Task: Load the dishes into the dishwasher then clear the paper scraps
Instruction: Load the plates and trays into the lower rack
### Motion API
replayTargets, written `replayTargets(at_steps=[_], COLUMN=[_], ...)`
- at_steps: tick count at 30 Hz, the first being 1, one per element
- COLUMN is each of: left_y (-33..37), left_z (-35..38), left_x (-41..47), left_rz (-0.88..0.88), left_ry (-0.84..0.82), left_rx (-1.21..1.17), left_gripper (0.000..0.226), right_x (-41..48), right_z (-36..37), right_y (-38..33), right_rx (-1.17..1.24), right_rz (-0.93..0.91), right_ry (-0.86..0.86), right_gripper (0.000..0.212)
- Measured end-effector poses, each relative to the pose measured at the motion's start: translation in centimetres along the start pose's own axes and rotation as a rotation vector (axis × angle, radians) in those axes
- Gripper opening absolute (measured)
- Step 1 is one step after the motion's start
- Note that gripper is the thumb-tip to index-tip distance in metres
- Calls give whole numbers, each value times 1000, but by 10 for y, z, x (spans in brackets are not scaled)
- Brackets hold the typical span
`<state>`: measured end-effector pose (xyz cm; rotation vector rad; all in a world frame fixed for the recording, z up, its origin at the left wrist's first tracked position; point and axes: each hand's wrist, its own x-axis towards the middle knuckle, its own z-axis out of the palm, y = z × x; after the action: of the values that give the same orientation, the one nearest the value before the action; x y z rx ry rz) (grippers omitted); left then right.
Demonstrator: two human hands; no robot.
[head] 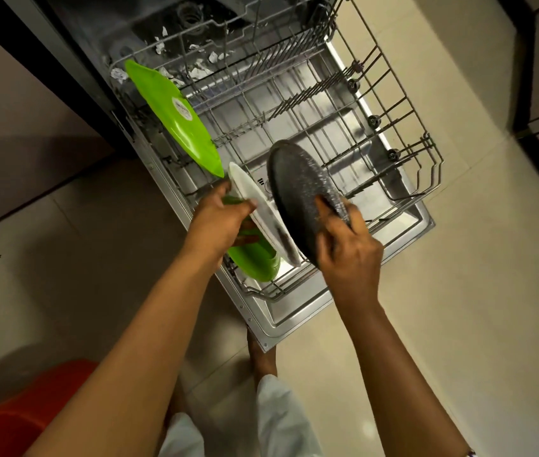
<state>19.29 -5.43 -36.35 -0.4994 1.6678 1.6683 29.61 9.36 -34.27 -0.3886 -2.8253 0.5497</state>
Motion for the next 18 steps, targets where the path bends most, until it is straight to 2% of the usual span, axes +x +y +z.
replayTargets(at_steps=[2, 4, 7, 10, 14, 18], left_y=[-8, -12, -15, -17, -20, -39], left_z=[-2, -1, 6, 11, 13, 15], left_x=[6, 7, 4, 3, 1, -4], left_rz=[-15, -12, 4, 68, 76, 29], left_ry=[30, 56, 102, 89, 79, 91], left_rx=[32, 39, 6, 78, 92, 61], left_gripper=[61, 60, 41, 27, 33, 41], right_x=[3, 6, 7, 6, 6, 13], right_z=[-9, -15, -17, -15, -12, -1], right_y=[11, 17, 24, 28, 27, 26], right_rx=[-26, -39, -43, -52, -35, -5], right_rz=[12, 4, 7, 18, 22, -63], right_ry=[30, 50, 66, 72, 91, 78], right_gripper=[40, 40, 42, 44, 46, 45])
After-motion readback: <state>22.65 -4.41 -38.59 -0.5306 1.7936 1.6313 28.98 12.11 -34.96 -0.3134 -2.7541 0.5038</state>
